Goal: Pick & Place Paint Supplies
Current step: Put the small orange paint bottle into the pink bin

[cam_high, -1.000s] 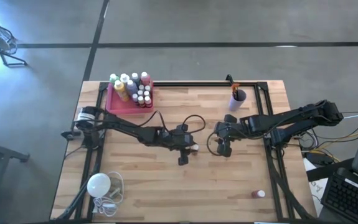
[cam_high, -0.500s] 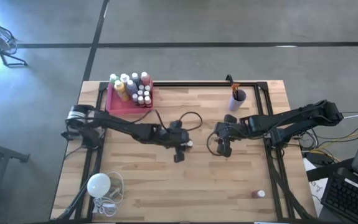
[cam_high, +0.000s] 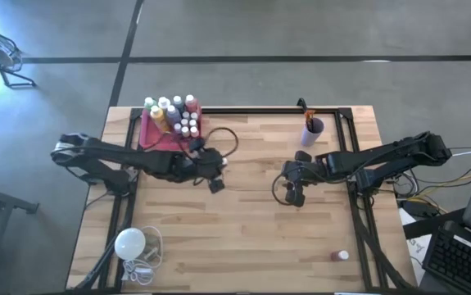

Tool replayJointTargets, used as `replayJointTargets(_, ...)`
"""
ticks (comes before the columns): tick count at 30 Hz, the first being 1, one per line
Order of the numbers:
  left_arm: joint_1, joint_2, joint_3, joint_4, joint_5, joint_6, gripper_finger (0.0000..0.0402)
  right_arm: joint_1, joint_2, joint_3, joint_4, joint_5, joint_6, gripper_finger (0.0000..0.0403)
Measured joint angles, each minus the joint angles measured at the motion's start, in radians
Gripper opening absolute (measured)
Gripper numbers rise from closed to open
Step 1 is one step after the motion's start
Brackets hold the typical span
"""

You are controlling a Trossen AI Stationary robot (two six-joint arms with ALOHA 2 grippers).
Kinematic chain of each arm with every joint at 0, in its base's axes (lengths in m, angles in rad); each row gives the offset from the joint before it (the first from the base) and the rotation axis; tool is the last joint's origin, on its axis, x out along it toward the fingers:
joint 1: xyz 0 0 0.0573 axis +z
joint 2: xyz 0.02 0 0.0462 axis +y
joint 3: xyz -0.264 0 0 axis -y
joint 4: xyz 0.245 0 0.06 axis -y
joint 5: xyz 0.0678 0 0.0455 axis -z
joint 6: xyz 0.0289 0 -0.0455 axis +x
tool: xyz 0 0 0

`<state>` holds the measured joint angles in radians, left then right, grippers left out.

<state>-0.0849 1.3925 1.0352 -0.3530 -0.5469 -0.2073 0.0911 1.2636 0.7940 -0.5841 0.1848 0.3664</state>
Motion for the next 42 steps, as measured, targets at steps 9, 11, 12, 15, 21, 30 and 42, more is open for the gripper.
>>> replayJointTargets(9, 0.013, -0.28, -0.202, -0.014, -0.14, -0.077, 0.0124, 0.0, 0.0, -0.002, 0.02, 0.0, -0.005, 0.0187)
replayJointTargets(11, 0.019, -0.342, -0.253, -0.009, -0.179, -0.083, 0.0124, 0.0, 0.0, -0.002, 0.024, 0.0, -0.011, 0.0183)
replayJointTargets(12, 0.024, -0.373, -0.278, -0.009, -0.193, -0.089, 0.0124, 0.0, 0.0, -0.002, 0.024, 0.0, -0.011, 0.0181)
replayJointTargets(15, 0.047, -0.465, -0.348, -0.005, -0.217, -0.112, 0.0124, 0.0, 0.0, -0.002, 0.026, 0.0, -0.011, 0.0172)
replayJointTargets(21, 0.133, -0.621, -0.457, 0.005, -0.249, -0.131, 0.0124, 0.0, 0.0, -0.002, 0.032, 0.0, -0.012, 0.016)
replayJointTargets(30, 0.3, -0.718, -0.547, 0.009, -0.215, -0.137, 0.0124, 0.0, 0.0, -0.002, 0.043, 0.0, -0.03, 0.0143)
replayJointTargets(42, 0.504, -0.716, -0.593, -0.006, -0.162, -0.157, 0.0124, 0.0, 0.0, -0.002, 0.044, 0.0, -0.03, 0.0127)
